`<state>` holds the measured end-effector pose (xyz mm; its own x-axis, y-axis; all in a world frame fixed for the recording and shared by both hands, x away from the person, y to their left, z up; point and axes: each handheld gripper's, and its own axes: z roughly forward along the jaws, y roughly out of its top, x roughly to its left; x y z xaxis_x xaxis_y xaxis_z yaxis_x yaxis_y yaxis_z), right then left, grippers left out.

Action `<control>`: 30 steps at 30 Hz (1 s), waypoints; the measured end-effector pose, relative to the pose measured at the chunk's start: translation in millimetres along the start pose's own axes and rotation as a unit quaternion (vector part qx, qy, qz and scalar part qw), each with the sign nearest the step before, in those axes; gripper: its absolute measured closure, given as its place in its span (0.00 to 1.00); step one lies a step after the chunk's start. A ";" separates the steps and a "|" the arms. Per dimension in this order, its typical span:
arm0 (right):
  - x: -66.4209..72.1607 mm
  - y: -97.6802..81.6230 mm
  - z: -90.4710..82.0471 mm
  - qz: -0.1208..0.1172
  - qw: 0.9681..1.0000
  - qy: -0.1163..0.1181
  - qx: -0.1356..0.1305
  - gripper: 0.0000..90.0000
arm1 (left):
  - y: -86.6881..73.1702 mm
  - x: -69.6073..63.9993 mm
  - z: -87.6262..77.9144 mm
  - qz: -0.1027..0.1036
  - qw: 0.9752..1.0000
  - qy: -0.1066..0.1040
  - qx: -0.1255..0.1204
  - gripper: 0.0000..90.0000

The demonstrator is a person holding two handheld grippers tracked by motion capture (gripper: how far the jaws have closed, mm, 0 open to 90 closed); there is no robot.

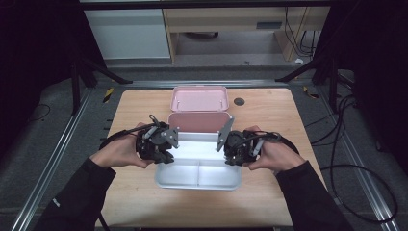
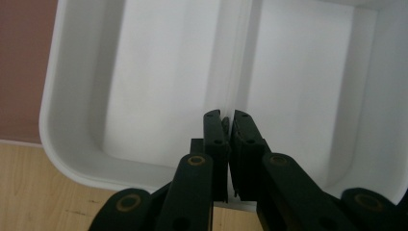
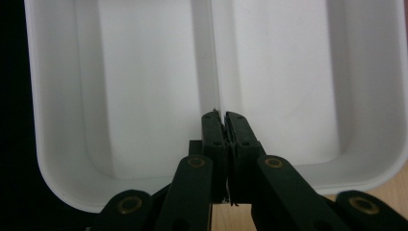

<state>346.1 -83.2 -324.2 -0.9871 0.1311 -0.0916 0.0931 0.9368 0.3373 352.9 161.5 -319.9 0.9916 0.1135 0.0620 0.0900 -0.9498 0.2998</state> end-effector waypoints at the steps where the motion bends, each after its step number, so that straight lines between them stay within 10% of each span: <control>1: 4.3 -0.3 2.2 -0.002 1.000 -0.003 0.000 0.98 | -0.7 -3.0 1.6 0.003 1.000 0.004 0.002 0.95; 18: 41.0 -17.7 55.7 -0.009 1.000 0.027 0.008 0.98 | -25.1 -45.6 53.1 -0.015 1.000 -0.017 0.003 0.96; 30: 39.5 -36.2 99.1 0.005 0.999 0.032 0.010 0.97 | -35.7 -35.1 105.5 -0.027 0.999 -0.032 0.004 0.95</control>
<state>316.6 -79.8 -432.9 -0.9923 0.1205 -0.0269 0.1058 0.9420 0.3185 324.6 160.6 -433.2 0.9892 0.1458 -0.0149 0.1437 -0.9453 0.2928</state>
